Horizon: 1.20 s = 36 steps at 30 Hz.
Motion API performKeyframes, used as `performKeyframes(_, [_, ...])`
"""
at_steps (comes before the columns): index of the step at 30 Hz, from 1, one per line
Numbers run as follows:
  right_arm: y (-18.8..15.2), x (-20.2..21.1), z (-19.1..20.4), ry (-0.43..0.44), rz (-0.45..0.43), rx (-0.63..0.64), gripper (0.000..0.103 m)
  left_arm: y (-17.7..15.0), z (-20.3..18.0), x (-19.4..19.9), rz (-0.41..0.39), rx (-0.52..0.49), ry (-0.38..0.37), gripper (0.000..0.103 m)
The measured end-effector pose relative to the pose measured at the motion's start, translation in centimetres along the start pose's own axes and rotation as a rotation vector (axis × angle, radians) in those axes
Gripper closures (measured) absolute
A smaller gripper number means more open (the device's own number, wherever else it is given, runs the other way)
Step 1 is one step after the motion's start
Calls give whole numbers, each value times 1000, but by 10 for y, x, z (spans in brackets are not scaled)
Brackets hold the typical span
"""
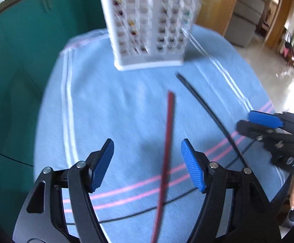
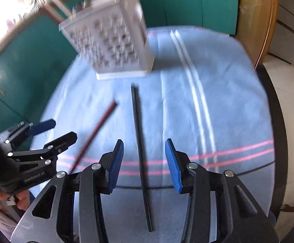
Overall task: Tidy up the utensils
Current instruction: 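Lower the left gripper to the red chopstick while the right gripper reaches the black chopstick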
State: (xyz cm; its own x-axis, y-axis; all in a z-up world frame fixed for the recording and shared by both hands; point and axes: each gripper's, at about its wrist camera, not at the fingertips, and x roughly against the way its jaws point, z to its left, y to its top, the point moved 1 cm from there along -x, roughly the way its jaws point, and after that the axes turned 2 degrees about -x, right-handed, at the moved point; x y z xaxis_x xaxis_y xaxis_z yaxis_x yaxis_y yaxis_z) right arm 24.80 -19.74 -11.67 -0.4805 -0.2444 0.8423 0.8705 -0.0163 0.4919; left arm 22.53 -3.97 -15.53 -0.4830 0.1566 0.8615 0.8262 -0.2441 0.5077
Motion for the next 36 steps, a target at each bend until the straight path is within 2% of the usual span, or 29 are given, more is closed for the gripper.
performKeyframes(2, [-7, -13, 3, -2, 49, 3, 61, -5, -8, -6, 20, -13, -11, 35])
performKeyframes(3, [-8, -16, 4, -6, 58, 3, 65, -7, -10, -8, 30, -17, -15, 36])
performKeyframes(4, [-11, -20, 6, -16, 68, 6, 74, -8, -11, -10, 41, -17, -20, 38])
performKeyframes(5, [-12, -21, 6, -21, 76, 9, 78, -11, -12, -13, 50, -16, -20, 46])
performKeyframes(7, [-15, -24, 6, -15, 89, 8, 89, -15, -13, -12, 42, -21, -1, 51])
performKeyframes(9, [-18, -23, 6, -15, 89, 10, 94, -16, -9, -9, 39, -2, 8, 70])
performKeyframes(10, [-19, -23, 5, -11, 91, 6, 96, -16, -5, -8, 40, 20, 7, 73])
performKeyframes(12, [-22, -21, 2, -6, 92, -8, 97, -14, 8, -9, 48, 64, 16, 93])
performKeyframes(13, [-24, -19, -1, -5, 92, -13, 97, -15, 14, -8, 52, 84, 22, 94])
performKeyframes(17, [-33, -14, -5, -10, 104, -21, 97, -24, 20, -3, 68, 115, 23, 95])
performKeyframes(22, [-41, -11, 0, 17, 148, 19, 97, -34, 14, 9, 79, 93, -6, 95])
performKeyframes(25, [-36, -10, 3, 31, 150, 17, 96, -29, 10, 12, 62, 78, -13, 87])
performKeyframes(27, [-25, -10, 3, 20, 137, 9, 96, -23, 9, 10, 60, 77, -4, 73])
performKeyframes(30, [-5, -12, 4, 22, 112, -9, 87, -13, 12, 1, 78, 78, 6, 69])
performKeyframes(36, [39, -33, 9, -6, 111, 7, 86, 12, 11, -24, 111, 42, 35, 62])
